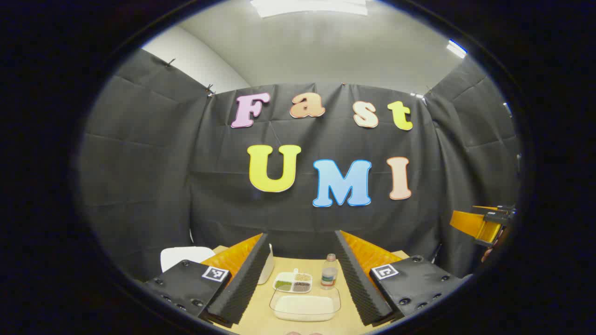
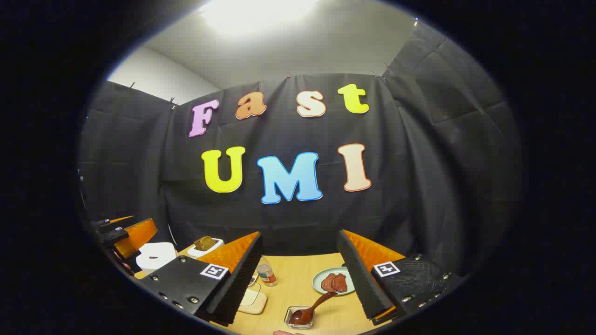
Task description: Close the left gripper, press the button to open the rice cooker; take a wooden spoon from the chopstick holder with the right hand, scoop a spoonful of rice and pour it into the rice cooker, then put the wooden spoon back into the chopstick holder.
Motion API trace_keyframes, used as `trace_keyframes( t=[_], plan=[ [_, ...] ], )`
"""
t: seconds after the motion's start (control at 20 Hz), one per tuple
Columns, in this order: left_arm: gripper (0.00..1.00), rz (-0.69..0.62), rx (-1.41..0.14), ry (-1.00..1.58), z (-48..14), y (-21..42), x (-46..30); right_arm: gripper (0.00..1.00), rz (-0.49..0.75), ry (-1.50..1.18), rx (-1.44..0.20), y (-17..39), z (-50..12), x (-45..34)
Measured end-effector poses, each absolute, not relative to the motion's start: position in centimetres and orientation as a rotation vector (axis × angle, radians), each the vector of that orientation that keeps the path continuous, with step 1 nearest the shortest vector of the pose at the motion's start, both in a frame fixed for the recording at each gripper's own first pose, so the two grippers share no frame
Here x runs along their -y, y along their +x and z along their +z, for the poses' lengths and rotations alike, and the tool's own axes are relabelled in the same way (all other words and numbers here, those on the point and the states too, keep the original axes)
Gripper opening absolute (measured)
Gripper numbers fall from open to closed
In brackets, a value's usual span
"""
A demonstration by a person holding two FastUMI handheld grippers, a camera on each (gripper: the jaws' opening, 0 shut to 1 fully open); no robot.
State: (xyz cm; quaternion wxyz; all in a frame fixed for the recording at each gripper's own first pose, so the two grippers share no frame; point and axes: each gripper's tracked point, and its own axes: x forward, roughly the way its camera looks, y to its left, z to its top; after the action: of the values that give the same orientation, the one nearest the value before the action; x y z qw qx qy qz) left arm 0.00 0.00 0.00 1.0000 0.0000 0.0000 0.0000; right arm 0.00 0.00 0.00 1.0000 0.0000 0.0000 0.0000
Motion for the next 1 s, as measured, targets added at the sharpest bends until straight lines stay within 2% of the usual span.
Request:
trace_keyframes(
  t=[0.2,0.35,0.4,0.45,0.5,0.75,0.8,0.85,0.9,1.0],
  plan=[
    [0.92,-0.035,0.013,0.009,0.4,1.6,-0.4,0.97,-0.034,0.003,0.024,0.7,0.8,-0.7],
    [0.99,-0.047,0.026,0.007,1.1,2.4,-1.8,0.98,-0.044,0.002,0.045,0.8,1.6,-2.2],
    [0.93,-0.049,0.031,0.011,1.1,2.4,-2.3,0.97,-0.05,-0.004,0.051,0.9,1.7,-2.4],
    [0.96,-0.051,0.033,0.017,1.3,2.5,-2.9,0.97,-0.052,-0.006,0.054,1.0,1.8,-2.9],
    [0.93,-0.053,0.031,0.019,1.2,2.7,-3.3,0.97,-0.054,-0.003,0.058,1.1,1.8,-3.5],
    [0.92,-0.048,0.025,0.001,0.9,3.4,-6.1,0.97,-0.051,-0.003,0.057,1.5,1.2,-5.5],
    [0.96,-0.048,0.027,0.001,0.7,3.4,-6.5,0.97,-0.048,-0.005,0.054,1.6,1.0,-6.0],
    [0.93,-0.047,0.025,0.0,0.5,3.5,-7.0,0.97,-0.044,-0.009,0.052,1.8,0.8,-6.4],
    [0.96,-0.046,0.019,-0.003,0.2,3.6,-7.4,0.97,-0.041,-0.016,0.049,1.8,0.6,-6.8],
    [0.93,-0.045,0.0,-0.008,-0.7,4.2,-8.4,0.97,-0.047,-0.03,0.047,2.0,0.5,-7.2]
  ],
)
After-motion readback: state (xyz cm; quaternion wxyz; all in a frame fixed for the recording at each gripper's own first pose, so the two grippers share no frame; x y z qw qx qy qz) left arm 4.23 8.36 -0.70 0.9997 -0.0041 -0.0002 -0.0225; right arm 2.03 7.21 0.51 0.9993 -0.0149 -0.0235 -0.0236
